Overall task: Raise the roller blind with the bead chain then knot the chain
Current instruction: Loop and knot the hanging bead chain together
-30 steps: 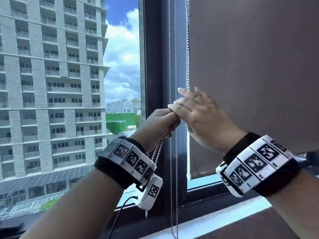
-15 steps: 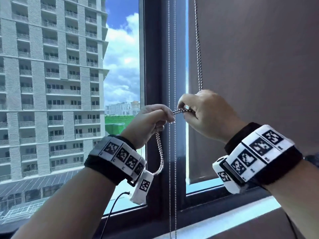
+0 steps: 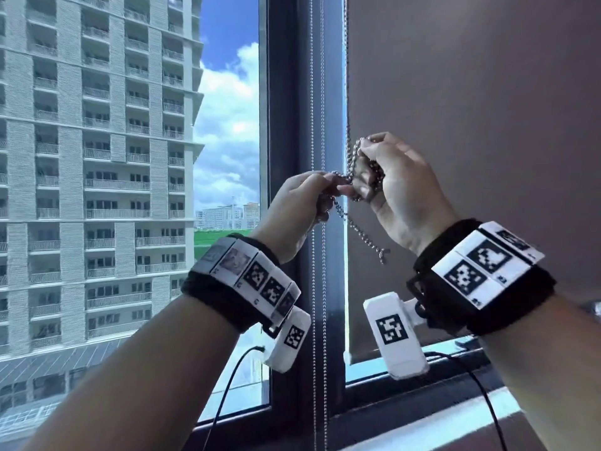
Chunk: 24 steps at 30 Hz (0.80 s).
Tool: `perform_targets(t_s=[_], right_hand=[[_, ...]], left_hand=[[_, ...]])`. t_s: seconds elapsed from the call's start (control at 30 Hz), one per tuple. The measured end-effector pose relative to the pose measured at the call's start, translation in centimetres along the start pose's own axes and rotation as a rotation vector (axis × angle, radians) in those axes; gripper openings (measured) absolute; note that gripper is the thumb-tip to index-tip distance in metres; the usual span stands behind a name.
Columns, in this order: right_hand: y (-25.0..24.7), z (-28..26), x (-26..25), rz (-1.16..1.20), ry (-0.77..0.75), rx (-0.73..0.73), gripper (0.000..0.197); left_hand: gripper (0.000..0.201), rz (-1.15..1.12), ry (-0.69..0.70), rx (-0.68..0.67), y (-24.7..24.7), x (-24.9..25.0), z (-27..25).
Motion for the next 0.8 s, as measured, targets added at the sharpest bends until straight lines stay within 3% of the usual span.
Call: perform_targets(t_s=[0.1,0.27,0.37,0.47,0.57,0.73,0.8], right_hand=[[-0.2,0.2,0.3,0.146,0.063,0.010,0.019],[-0.9,0.9,0.5,0.402,0.130,0.077,0.019],[-1.6,1.1,0.6,0.413,0.098,0.139,0.025],[-1.8,0.9,0.5,0.325,0.088,0.069,0.028],[-2.0,0.9,0.3,0.129,0.029,0.032,0.034],[-2.5,1.0,-0.4,-0.846,-0.315,0.102,0.041],[-2.4,0.7,-0.3,-1.031,-0.348,0.098,0.036]], left_hand=[[0.020,-0.094,-0.042,-0.045,0.6,0.1,0.3],[0.016,-0.006,0.026,-0.042,0.9,0.1,0.4],[0.022,-0.042,0.020,-0.022,0.9,0.2,0.3],[0.036,-0.036,0.001,-0.022,1.1,0.2,0.4],[0.040,-0.003,0.014,-0.004,1.4,0.5,0.3],[0.038,0.116,0.079,0.042,1.6,0.8,0.2],[0.040,0.118,0.081,0.045,1.7,0.8,0.3]])
Point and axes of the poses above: each hand's wrist, its own z-axis towards the middle knuckle, its own y-axis out of the palm, x = y × z, the point moved 4 cm from there along z, towards the middle knuckle, and after that the axes turned 1 degree about -y, right-handed, at the moved point
